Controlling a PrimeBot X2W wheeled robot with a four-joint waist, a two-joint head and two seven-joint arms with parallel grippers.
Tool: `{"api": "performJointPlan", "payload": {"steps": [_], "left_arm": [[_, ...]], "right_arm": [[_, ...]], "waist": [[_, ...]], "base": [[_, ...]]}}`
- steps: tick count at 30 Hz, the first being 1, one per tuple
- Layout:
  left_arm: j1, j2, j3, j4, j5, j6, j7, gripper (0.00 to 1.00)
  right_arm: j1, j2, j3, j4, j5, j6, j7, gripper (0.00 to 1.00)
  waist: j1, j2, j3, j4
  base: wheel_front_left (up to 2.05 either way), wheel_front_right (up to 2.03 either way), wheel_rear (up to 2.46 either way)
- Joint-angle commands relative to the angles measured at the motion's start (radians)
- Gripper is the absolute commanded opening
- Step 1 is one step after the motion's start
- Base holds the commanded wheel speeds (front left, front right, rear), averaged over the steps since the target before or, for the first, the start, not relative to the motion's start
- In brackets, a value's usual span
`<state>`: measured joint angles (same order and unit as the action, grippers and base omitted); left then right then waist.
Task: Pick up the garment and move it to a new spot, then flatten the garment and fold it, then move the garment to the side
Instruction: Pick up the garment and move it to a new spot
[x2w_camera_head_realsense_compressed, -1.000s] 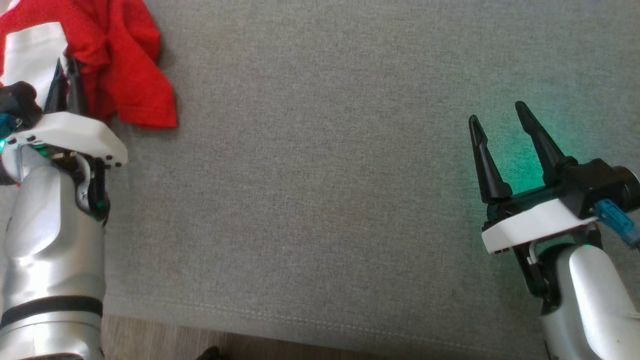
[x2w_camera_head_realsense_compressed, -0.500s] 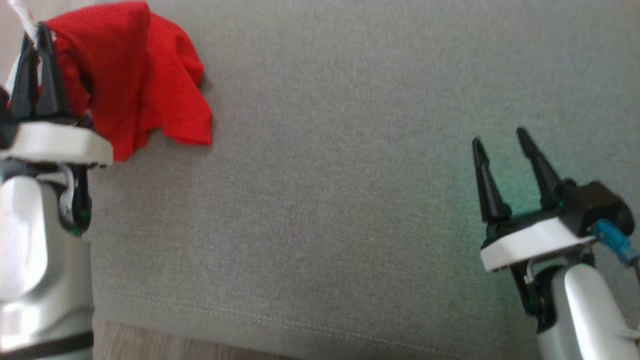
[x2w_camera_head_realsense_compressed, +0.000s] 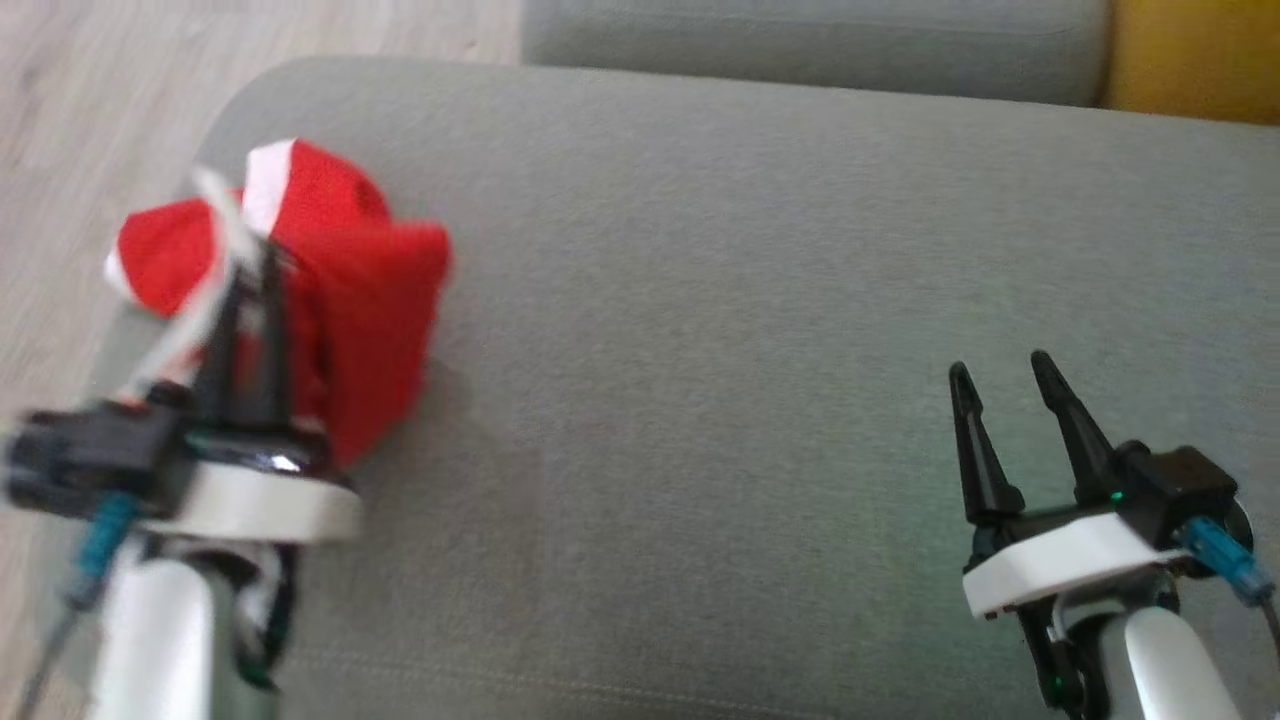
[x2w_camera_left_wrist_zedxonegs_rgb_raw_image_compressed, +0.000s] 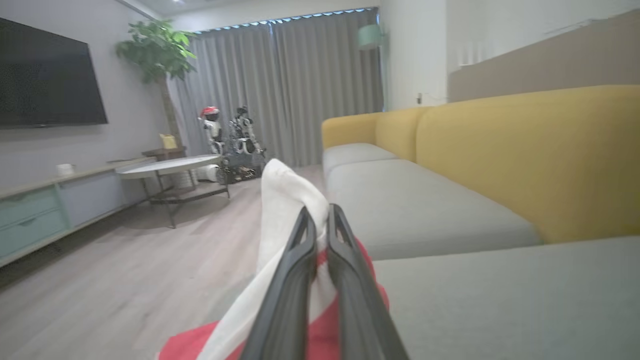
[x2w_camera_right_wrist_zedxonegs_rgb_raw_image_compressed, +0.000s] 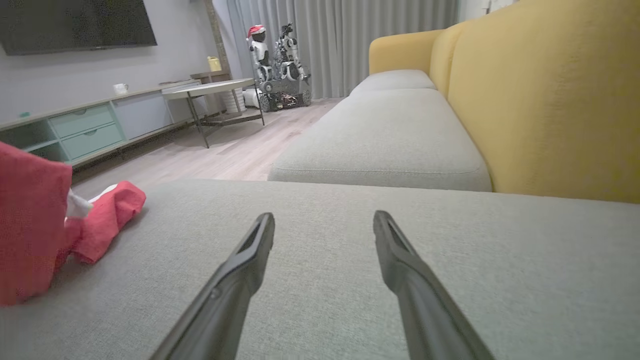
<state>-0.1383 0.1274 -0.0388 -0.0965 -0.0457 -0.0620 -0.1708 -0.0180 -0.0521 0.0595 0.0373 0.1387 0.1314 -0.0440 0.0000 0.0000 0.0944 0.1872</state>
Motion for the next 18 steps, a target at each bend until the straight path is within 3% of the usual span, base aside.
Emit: {"api": "performJointPlan", "payload": {"steps": [1,8,18], "left_arm": [[-0.026,0.007,0.015,-0.052,-0.001,-0.004,0.011,0.00],[-0.017,-0.034,-0.144,-0.046,-0.024,-0.039,0.052,0.00],[-0.224,-0.068,-0.334,0.096,-0.064,-0.059,0.039,0.00]], "right_arm": [[-0.014,0.001,0.020,-0.040,0.009,-0.001,-0.007,1.00],[-0.008,0.002,0.019,-0.057,0.040,-0.001,-0.006,1.00],[-0.033,0.002,0.033,-0.066,0.069,-0.001,-0.019,1.00]], "waist": [[0.0000,0.0000,-0.021,-0.035],[0.0000,0.0000,-0.020,-0.150],[0.0000,0.0000,0.027,-0.393]], "base": [[0.00,0.00,0.00],[0.00,0.00,0.00],[0.00,0.00,0.00]]}}
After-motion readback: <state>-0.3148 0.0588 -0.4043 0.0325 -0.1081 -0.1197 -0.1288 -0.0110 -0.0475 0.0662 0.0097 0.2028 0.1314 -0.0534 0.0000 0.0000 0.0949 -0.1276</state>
